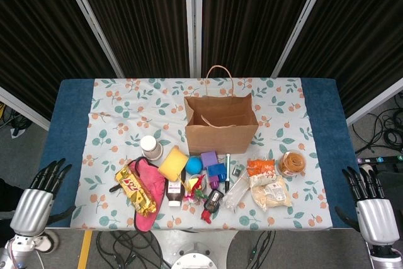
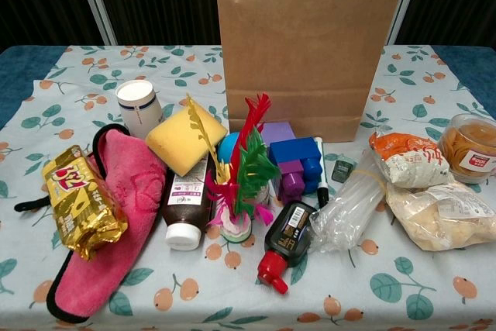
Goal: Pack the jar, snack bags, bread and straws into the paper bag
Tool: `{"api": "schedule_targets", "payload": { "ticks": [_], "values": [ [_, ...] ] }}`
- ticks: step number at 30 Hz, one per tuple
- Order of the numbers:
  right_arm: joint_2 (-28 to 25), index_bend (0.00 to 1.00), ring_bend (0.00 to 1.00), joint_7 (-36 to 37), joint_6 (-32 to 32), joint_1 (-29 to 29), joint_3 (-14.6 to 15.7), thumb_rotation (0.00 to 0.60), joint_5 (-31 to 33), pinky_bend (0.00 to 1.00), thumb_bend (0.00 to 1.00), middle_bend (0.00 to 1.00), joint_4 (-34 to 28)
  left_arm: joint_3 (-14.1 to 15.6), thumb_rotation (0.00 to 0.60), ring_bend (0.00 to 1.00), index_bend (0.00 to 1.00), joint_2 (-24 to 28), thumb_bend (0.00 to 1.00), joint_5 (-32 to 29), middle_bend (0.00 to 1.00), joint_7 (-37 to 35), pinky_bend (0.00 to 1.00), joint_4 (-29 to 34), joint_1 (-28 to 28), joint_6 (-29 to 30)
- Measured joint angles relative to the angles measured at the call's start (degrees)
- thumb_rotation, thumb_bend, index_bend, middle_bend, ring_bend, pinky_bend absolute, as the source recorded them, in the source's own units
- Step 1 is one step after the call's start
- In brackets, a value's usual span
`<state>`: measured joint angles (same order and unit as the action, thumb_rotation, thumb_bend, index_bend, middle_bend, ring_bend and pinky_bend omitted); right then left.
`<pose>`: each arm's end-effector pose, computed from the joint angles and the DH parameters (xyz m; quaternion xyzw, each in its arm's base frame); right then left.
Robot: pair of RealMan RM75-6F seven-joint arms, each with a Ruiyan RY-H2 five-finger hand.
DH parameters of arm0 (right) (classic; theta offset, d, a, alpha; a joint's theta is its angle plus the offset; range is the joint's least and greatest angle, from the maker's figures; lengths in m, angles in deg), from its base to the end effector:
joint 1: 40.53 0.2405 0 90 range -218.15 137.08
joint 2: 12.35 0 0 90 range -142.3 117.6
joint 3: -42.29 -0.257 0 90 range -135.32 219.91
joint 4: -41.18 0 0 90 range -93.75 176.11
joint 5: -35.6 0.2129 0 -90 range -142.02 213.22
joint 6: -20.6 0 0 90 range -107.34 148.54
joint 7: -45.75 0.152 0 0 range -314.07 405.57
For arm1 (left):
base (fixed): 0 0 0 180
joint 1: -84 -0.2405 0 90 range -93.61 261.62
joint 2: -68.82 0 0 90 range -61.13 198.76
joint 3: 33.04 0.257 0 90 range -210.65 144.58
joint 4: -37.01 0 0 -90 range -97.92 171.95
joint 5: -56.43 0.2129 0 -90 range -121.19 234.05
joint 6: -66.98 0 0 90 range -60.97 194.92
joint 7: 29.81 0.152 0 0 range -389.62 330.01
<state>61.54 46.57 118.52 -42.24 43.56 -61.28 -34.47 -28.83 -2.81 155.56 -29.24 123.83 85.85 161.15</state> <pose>-0.3338 -0.1353 0.1341 0.6211 -0.3089 0.4059 0.5950 -0.2945 0.1440 0.1150 -0.6357 -0.3543 -0.4379 0.5278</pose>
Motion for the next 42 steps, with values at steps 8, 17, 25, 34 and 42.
{"api": "schedule_targets", "payload": {
  "ticks": [8,17,25,34,42],
  "values": [
    [-0.35,0.01,0.00,1.34,-1.00,0.29,-0.45,0.600,0.81,0.00,0.07,0.09,-0.36,-0.23,0.600,0.03,0.08,-0.26,0.02,-0.10,0.13,-0.66,0.16,-0.26,-0.02,-0.16],
    [-4.93,0.01,0.00,7.47,-12.57,4.47,-0.76,0.600,4.41,0.00,0.07,0.09,-5.81,-0.76,0.600,0.03,0.08,-0.33,0.02,-0.02,0.13,-1.63,0.16,-0.91,0.94,-1.21],
    [-8.65,0.01,0.00,8.96,-28.14,11.48,-3.92,0.600,14.35,0.00,0.07,0.08,-11.40,-1.45,0.600,0.03,0.08,-1.46,0.02,-1.92,0.13,-3.96,0.16,-3.64,1.60,-3.00],
    [-9.52,0.01,0.00,10.55,-43.94,20.55,-6.93,0.600,20.95,0.00,0.07,0.07,-11.63,-2.95,0.600,0.03,0.08,-3.10,0.02,-2.07,0.13,-8.78,0.16,-6.87,3.90,-3.97],
    [-7.02,0.01,0.00,6.33,-52.22,27.42,-8.64,0.600,27.41,0.00,0.08,0.08,-9.68,-4.08,0.600,0.03,0.08,-3.74,0.02,-3.49,0.13,-9.15,0.16,-7.52,5.66,-6.06]
  ]
}}
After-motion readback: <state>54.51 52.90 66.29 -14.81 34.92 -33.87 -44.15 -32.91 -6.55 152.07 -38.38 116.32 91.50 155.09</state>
